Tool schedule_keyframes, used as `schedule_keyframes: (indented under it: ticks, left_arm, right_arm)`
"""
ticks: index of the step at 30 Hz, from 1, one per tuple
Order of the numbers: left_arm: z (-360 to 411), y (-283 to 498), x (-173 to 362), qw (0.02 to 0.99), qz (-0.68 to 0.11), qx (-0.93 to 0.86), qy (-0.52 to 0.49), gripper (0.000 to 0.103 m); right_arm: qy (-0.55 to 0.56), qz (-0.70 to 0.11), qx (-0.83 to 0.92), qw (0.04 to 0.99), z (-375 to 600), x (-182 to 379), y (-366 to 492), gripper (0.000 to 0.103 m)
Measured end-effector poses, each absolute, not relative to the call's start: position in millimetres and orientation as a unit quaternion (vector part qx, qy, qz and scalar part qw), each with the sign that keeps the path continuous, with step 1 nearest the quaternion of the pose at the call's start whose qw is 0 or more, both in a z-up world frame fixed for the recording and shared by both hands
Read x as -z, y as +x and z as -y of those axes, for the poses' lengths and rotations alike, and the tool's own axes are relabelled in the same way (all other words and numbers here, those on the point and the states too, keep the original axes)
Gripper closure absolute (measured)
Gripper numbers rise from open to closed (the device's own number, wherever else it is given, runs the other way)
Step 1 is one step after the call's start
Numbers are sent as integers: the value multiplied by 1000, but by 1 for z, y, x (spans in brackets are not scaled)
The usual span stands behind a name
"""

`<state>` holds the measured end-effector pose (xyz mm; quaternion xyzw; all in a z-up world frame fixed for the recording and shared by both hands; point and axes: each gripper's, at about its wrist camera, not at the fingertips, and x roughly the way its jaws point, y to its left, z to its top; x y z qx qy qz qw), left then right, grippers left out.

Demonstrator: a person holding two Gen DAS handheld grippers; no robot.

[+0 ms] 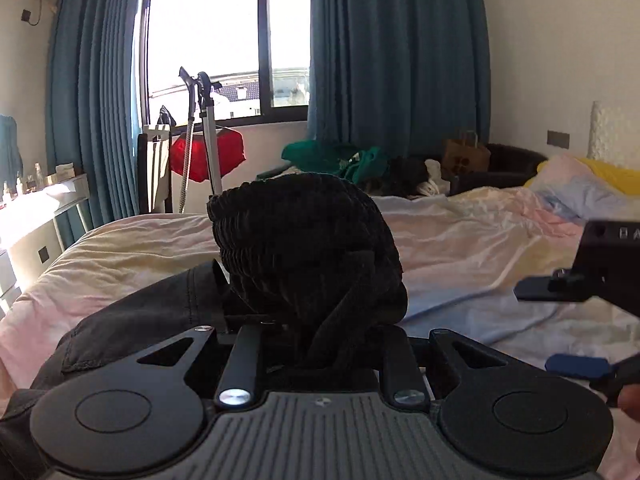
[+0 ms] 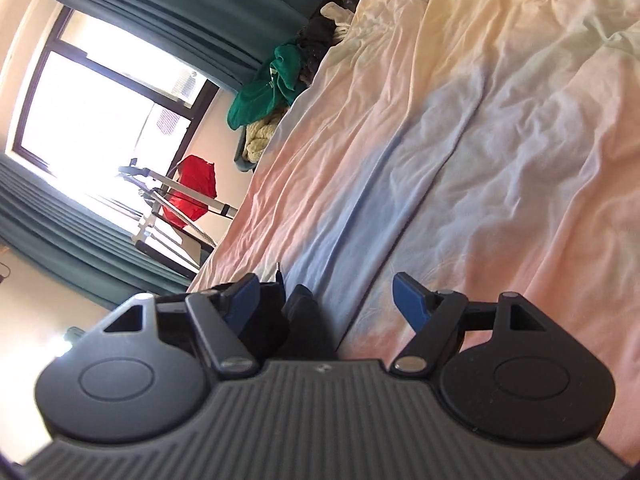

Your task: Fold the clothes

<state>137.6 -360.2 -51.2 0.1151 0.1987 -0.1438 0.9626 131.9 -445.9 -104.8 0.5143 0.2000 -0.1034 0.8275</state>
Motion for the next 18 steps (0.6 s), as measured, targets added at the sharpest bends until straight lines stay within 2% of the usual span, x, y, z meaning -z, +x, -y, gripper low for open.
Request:
schedule_keyframes:
  ticks: [4, 9, 10, 12, 18]
  left_arm:
    - [374, 124, 89, 950, -183, 161, 195, 76]
    - [333, 111, 103, 931, -196, 205, 231, 46]
    - [325, 109, 106, 926, -199, 214, 238, 43]
    - [303, 99, 111, 921, -207, 221, 246, 27]
    - [229, 65, 110, 922, -216, 194, 256, 25]
  right_arm:
    - [517, -200, 57, 830, 446, 108, 142, 27]
    - [515, -209, -12, 831, 434, 105, 157, 27]
    - [513, -211, -25, 832, 431, 104, 160, 27]
    - [490, -210, -35, 845, 423, 96, 159, 27]
    - [419, -203, -63, 883, 399, 68, 158, 27]
